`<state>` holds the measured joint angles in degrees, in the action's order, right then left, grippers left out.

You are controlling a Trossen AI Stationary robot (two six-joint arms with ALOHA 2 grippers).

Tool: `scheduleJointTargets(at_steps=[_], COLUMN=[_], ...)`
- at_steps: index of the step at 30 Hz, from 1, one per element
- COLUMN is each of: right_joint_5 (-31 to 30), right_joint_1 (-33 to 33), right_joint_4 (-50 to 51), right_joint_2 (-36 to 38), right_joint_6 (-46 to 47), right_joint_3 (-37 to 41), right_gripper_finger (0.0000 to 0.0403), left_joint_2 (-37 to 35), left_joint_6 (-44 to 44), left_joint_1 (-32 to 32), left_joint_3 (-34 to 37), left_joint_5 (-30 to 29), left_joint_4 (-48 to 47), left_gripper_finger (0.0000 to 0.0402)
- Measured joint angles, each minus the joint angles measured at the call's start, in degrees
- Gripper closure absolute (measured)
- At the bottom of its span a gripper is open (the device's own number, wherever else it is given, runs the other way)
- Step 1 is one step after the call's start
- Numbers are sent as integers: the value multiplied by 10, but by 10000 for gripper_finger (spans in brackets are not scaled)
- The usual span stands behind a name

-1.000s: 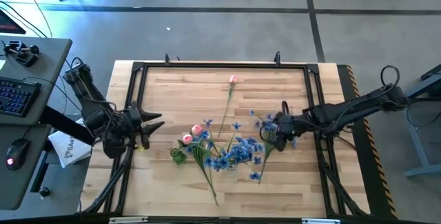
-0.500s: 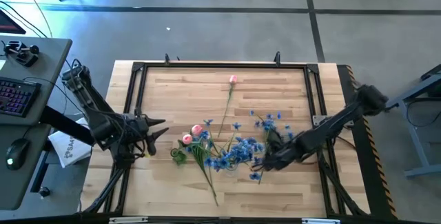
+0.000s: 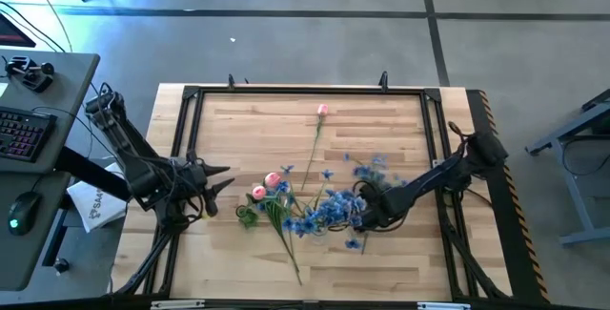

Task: Sort flowers into vase by color
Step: Put the right blue flower into the transparent vase

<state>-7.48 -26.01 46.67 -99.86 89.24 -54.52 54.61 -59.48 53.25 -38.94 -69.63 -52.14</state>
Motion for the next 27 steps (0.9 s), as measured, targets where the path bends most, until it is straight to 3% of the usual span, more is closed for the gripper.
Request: scheduleJointTargets(at_steps=[6,11,15,19,22,27], right_joint_5=[-2,-4,-30,-125,-204,-429], right_joint_1=[2,1,-22,-69,-128,-255], right_joint_4=[-4,-2,15,55,142,120], right_joint_2=[1,5,42,136,209,300], right_joint_6=[-46,-103,-118,-77,-2,54], right_joint_3=[17,37,46,46,50,62], right_gripper_finger=[287,379,385,394,397,399], left_joint_2=[10,17,22,22,22,22], left_joint_6=[-17,-24,-29,-30,-30,-33], left_joint_1=[0,0,0,0,0,0], left_joint_3=[0,0,0,0,0,0], left_joint_5=[0,0,0,0,0,0], left_joint_4=[-1,-1,-1,-2,-2,-2], left_gripper_finger=[258,258,258,258,258,258])
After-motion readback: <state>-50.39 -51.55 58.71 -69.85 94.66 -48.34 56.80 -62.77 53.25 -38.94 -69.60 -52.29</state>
